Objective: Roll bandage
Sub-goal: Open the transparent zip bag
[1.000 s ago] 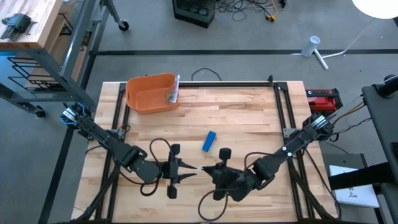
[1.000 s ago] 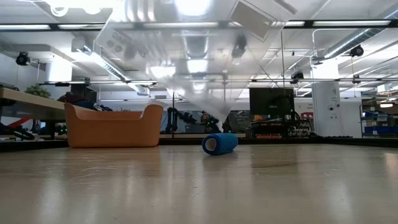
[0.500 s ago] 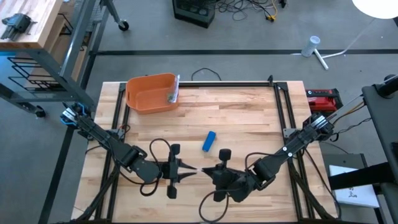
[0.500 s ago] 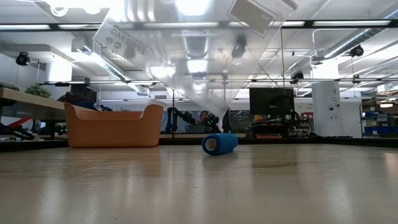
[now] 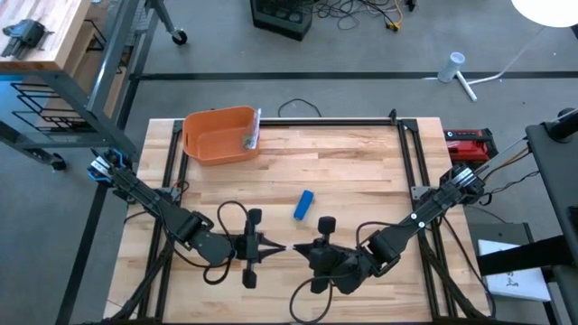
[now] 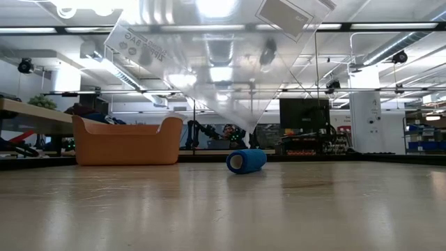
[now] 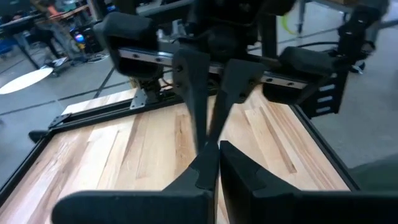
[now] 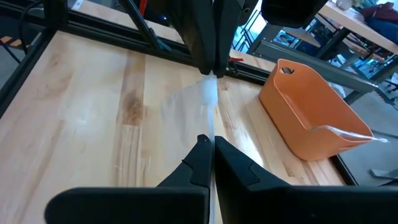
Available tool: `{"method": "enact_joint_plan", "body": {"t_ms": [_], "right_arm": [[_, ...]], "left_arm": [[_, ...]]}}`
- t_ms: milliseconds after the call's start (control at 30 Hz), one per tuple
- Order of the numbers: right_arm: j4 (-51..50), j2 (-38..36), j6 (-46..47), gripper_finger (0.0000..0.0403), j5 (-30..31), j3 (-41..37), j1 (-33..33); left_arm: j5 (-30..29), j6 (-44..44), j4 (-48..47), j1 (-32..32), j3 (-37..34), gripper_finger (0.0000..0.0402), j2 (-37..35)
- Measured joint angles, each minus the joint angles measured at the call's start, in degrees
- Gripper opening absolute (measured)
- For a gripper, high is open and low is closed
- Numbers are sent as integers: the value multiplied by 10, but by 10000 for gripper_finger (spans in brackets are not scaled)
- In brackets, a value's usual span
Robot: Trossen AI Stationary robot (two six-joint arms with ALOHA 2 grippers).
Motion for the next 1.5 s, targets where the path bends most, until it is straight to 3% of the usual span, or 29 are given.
{"method": "enact_joint_plan", "body": {"t_ms": [233, 400, 600, 733, 1000, 1500], "right_arm": [[0, -4, -5, 2, 0, 0, 4], [0, -7, -7, 2, 0, 0, 8], [0, -7, -8, 2, 0, 0, 8], [2, -7, -9, 2, 0, 0, 8], [11, -7, -16, 2, 0, -1, 8], [12, -7, -15, 2, -3, -1, 7]], "left_arm": [[8, 12, 0, -2, 0, 31, -3], [-35, 11, 0, -2, 0, 59, -3], [-37, 10, 1, -2, 0, 72, -2], [-36, 8, 3, -1, 0, 63, 0], [-20, 45, 27, 1, 0, 4, 27], [-19, 45, 40, 4, 1, 8, 31]]}}
